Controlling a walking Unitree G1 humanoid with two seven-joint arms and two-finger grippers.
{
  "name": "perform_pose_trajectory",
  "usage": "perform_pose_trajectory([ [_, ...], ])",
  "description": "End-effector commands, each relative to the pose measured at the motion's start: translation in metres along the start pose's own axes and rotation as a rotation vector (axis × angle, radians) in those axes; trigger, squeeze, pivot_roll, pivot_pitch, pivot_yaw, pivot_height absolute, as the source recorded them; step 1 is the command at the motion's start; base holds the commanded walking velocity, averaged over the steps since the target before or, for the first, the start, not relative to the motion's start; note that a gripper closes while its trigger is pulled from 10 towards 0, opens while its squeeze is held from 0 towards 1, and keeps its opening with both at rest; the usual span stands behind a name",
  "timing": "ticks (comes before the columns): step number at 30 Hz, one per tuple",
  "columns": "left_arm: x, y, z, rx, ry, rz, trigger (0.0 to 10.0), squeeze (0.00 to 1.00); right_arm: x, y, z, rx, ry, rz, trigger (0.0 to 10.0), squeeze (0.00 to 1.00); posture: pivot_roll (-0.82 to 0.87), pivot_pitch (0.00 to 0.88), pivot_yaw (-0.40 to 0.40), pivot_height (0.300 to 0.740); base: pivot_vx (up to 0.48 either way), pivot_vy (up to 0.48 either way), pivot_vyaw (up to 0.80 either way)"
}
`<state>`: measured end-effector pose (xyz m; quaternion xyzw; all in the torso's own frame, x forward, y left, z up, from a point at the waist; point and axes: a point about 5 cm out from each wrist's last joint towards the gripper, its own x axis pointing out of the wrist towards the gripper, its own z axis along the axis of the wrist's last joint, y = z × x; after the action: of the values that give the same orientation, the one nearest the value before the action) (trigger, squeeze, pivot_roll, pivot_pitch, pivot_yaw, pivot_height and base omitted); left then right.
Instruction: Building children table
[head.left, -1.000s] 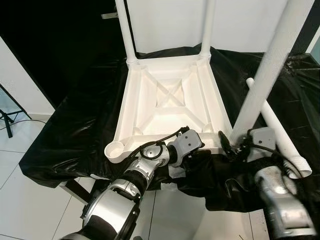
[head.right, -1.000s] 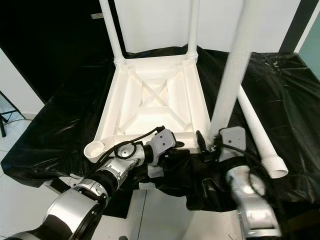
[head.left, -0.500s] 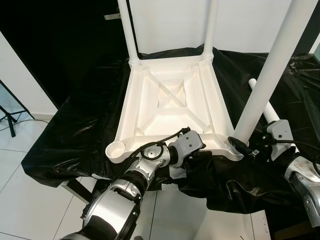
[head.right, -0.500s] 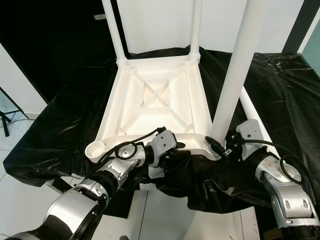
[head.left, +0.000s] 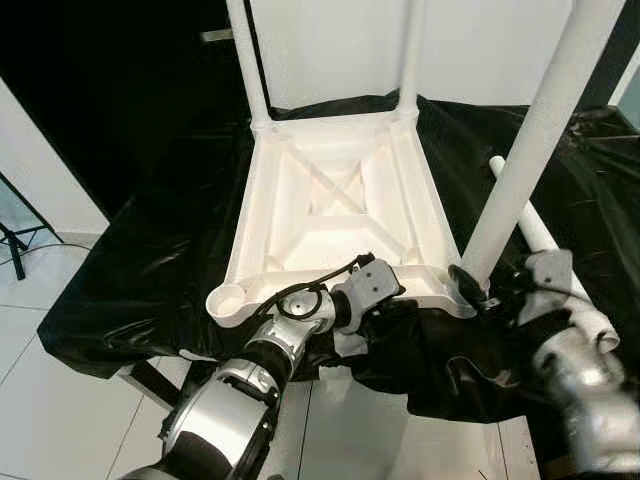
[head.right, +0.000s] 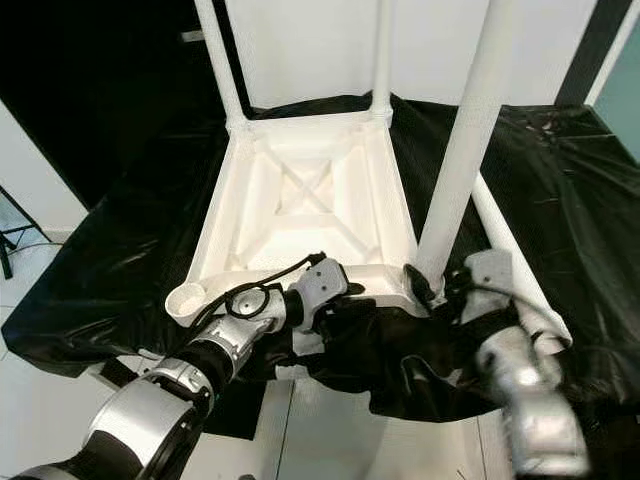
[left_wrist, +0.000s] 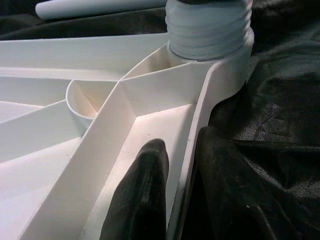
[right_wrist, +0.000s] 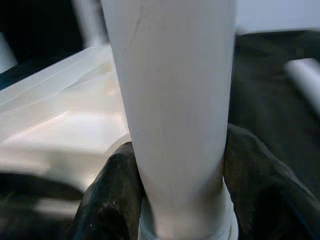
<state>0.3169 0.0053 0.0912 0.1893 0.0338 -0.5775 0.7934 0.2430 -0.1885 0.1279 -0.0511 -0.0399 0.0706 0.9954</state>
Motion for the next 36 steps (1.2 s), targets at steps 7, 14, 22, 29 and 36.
perform_pose_trajectory([
  [7,-0.003,-0.008,-0.016,-0.023,0.085,-0.032,9.6,0.0,-0.019,0.009,-0.016,-0.001,0.046,-0.296,0.0,0.0,-0.18,0.0,0.082,0.74,0.0,0.0,0.0],
  [14,-0.003,-0.006,-0.016,-0.018,0.092,-0.033,9.6,0.0,-0.012,0.009,-0.015,-0.028,0.044,-0.323,10.0,0.0,-0.18,0.0,0.087,0.74,0.0,0.0,0.0],
  [22,-0.002,-0.007,-0.015,-0.019,0.089,-0.032,9.6,0.0,-0.004,0.009,-0.01,-0.077,0.017,-0.088,10.0,0.0,-0.18,0.0,0.083,0.74,0.0,0.0,0.0],
  [29,-0.002,-0.009,-0.018,-0.019,0.092,-0.044,9.6,0.0,0.006,-0.023,0.018,-0.18,-0.015,0.214,10.0,0.0,-0.2,0.0,0.091,0.74,0.0,0.0,0.0],
  [36,-0.002,-0.007,-0.016,-0.02,0.089,-0.035,9.6,0.0,0.004,-0.022,0.016,-0.195,0.053,0.427,0.0,0.0,-0.18,0.0,0.086,0.74,0.0,0.0,0.0],
])
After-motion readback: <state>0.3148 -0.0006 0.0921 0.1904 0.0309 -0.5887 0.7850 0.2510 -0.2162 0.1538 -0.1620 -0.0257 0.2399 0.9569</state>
